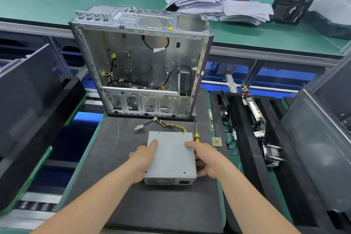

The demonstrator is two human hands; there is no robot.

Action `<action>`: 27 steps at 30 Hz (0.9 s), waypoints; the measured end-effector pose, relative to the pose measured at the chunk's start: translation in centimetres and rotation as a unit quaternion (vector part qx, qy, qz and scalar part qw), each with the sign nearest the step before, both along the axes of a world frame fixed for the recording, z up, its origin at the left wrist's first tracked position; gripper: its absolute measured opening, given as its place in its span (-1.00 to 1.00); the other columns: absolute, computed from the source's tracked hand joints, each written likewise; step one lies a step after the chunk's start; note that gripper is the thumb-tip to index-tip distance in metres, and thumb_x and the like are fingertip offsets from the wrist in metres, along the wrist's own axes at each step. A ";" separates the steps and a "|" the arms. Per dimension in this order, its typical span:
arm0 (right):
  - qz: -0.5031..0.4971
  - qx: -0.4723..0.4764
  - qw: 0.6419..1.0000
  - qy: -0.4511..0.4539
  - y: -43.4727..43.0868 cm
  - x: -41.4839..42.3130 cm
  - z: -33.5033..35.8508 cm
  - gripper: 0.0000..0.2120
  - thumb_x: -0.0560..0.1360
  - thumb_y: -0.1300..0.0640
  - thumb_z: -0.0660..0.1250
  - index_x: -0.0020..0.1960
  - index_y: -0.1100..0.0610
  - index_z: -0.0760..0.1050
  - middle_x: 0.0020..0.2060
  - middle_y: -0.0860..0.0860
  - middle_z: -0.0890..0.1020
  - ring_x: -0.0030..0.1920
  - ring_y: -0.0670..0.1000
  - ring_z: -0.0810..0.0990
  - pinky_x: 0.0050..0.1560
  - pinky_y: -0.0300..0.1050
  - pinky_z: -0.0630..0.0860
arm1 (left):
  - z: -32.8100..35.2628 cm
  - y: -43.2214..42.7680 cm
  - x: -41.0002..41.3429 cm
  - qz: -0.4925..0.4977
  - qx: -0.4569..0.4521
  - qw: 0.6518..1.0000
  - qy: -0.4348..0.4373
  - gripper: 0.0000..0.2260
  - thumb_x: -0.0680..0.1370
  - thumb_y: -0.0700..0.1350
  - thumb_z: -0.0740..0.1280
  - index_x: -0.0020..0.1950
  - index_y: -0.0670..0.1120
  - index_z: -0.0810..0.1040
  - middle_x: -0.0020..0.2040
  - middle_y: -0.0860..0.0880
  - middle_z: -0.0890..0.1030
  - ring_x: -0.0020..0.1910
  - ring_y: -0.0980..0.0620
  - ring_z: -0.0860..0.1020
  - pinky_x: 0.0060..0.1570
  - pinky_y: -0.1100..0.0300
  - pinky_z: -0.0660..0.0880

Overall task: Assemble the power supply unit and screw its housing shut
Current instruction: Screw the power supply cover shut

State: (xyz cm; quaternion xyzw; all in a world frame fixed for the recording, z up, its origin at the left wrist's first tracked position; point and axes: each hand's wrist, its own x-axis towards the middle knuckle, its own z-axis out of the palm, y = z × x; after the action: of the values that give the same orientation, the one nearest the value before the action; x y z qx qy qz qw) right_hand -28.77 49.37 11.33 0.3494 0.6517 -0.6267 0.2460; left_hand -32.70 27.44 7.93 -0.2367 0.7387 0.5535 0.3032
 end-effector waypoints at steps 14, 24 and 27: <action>0.005 -0.033 0.999 -0.015 0.7 0.1 -0.9 -0.60 0.35 -0.14 0.51 0.13 0.00 0.65 -0.10 0.04 0.78 0.06 0.14 0.73 0.02 0.23 0.67 | 0.8 0.1 0.4 0.015 0.043 0.999 -0.019 -0.48 0.66 0.22 0.20 0.39 -0.18 0.46 0.22 -0.13 0.64 0.13 -0.16 0.67 0.22 -0.08 0.60; 0.013 -0.041 0.999 -0.008 1.0 0.5 -0.9 -0.39 0.22 -0.19 0.62 0.18 0.08 0.67 -0.05 0.03 0.79 0.09 0.12 0.74 0.04 0.29 0.67 | 1.3 0.2 0.8 0.028 0.023 0.999 -0.024 -0.42 0.65 0.27 0.20 0.44 -0.16 0.39 0.22 -0.08 0.63 0.14 -0.11 0.63 0.03 0.04 0.57; 0.007 -0.032 0.999 -0.007 0.7 0.4 -0.7 -0.50 0.35 -0.16 0.58 0.19 0.07 0.65 -0.06 0.04 0.79 0.09 0.13 0.73 0.05 0.27 0.67 | 2.0 0.4 0.9 0.036 0.037 0.998 -0.036 -0.43 0.65 0.27 0.22 0.45 -0.16 0.39 0.19 -0.08 0.65 0.10 -0.10 0.65 -0.11 0.08 0.54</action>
State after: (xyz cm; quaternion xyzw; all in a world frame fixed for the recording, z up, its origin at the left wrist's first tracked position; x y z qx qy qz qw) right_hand -28.32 50.11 10.59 0.3411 0.6317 -0.6431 0.2665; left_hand -31.83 27.85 9.93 -0.2712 0.6973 0.5822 0.3180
